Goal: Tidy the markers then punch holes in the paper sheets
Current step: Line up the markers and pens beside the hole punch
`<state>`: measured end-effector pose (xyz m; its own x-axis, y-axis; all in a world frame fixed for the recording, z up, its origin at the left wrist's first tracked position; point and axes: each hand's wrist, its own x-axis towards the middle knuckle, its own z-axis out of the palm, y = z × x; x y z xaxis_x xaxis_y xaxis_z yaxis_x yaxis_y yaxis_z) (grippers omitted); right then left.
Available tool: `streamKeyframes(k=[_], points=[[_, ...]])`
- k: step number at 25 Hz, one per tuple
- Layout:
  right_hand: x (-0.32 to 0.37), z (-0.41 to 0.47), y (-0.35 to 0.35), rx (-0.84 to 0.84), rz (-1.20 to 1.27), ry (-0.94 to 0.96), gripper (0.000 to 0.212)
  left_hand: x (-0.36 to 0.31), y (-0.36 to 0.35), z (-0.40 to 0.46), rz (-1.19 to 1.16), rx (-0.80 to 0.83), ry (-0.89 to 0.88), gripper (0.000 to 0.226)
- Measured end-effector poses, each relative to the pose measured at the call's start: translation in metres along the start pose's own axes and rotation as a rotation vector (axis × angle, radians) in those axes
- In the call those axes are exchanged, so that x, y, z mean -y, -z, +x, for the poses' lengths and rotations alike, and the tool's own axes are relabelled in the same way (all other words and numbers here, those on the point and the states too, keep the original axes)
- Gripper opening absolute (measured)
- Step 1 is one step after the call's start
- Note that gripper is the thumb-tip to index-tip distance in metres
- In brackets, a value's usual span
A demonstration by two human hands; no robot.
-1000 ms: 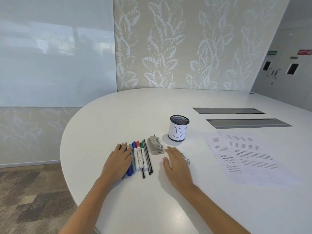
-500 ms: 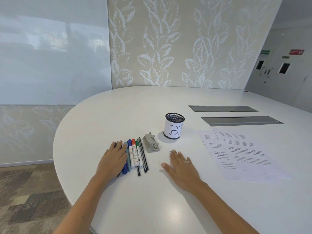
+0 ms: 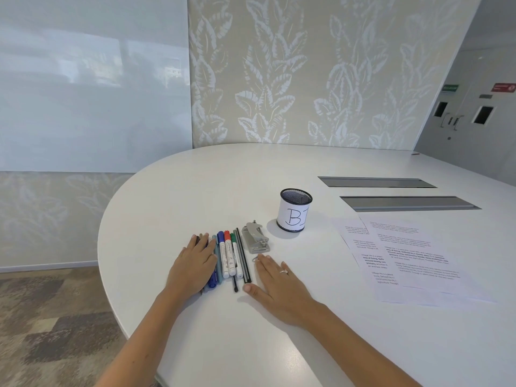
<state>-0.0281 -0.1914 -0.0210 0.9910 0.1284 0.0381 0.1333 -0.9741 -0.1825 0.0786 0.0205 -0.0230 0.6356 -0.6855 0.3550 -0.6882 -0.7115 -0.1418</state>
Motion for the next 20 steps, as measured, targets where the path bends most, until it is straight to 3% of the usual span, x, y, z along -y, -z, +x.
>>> streamKeyframes(k=[3,6,9,14,20], points=[[0.01,0.002,0.001,0.007,0.089,0.061,0.088,0.001,0.0,-0.001,0.025,0.011,-0.005,0.018],[0.009,-0.001,0.003,-0.089,0.228,-0.037,0.077,0.001,0.002,-0.001,0.023,0.019,-0.006,0.016],[-0.001,-0.015,0.0,-0.1,0.139,-0.182,0.072,-0.003,0.004,0.001,0.042,0.025,-0.007,0.017],[-0.001,-0.024,-0.009,0.027,-0.019,-0.11,0.081,-0.004,-0.005,0.005,0.059,0.111,0.018,0.03],[0.021,0.006,-0.007,0.009,-0.007,-0.122,0.073,0.002,-0.002,0.001,0.045,0.1,0.032,0.027]])
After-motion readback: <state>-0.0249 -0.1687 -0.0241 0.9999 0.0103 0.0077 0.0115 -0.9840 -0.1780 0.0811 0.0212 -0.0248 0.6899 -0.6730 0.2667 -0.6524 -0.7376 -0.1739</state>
